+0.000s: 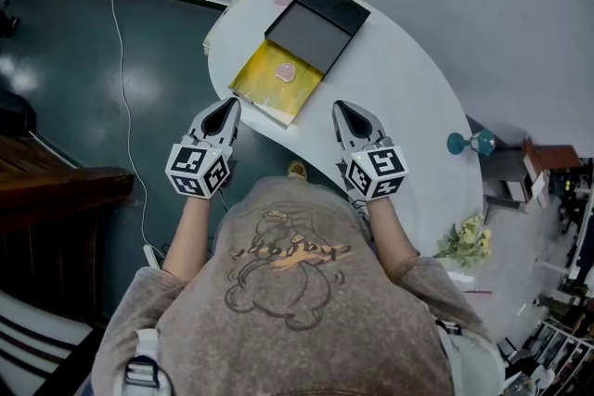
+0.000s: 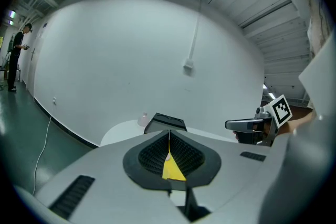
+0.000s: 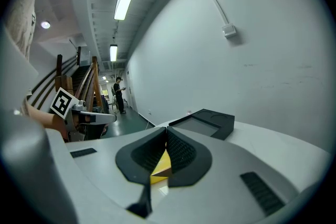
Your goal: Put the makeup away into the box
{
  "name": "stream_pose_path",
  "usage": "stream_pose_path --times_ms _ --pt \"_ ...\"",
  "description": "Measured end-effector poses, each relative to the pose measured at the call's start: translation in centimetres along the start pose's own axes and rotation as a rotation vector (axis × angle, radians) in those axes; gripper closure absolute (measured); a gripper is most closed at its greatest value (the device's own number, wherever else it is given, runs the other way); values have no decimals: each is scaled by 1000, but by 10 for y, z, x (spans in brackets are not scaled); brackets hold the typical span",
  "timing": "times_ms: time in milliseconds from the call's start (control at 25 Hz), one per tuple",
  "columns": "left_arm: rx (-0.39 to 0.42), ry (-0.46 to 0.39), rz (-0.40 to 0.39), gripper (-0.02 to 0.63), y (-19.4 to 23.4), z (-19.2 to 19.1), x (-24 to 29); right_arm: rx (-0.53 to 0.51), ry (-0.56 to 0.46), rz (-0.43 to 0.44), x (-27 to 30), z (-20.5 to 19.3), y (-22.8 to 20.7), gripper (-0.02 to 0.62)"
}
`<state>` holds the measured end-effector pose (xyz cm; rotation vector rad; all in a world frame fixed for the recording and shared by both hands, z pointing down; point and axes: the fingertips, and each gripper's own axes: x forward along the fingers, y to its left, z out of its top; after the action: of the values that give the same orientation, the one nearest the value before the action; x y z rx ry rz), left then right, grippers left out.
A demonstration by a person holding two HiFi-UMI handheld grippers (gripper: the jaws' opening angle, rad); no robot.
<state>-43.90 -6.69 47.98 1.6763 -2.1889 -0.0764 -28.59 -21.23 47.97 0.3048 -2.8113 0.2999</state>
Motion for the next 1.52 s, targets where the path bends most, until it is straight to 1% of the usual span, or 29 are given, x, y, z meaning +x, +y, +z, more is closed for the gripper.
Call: stream_pose_path --times_ms 360,720,960,1520 --pt "15 14 -24 581 -7 -2 8 14 15 -12 3 -13 -4 592" --pt "27 -7 -30 581 -15 12 7 23 -28 -18 -3 1 0 592" --pt "6 -20 -35 581 -17 15 4 20 -30 -17 -6 3 2 592" --pt "12 -6 -49 581 -25 13 7 26 -29 -21 -11 1 0 592"
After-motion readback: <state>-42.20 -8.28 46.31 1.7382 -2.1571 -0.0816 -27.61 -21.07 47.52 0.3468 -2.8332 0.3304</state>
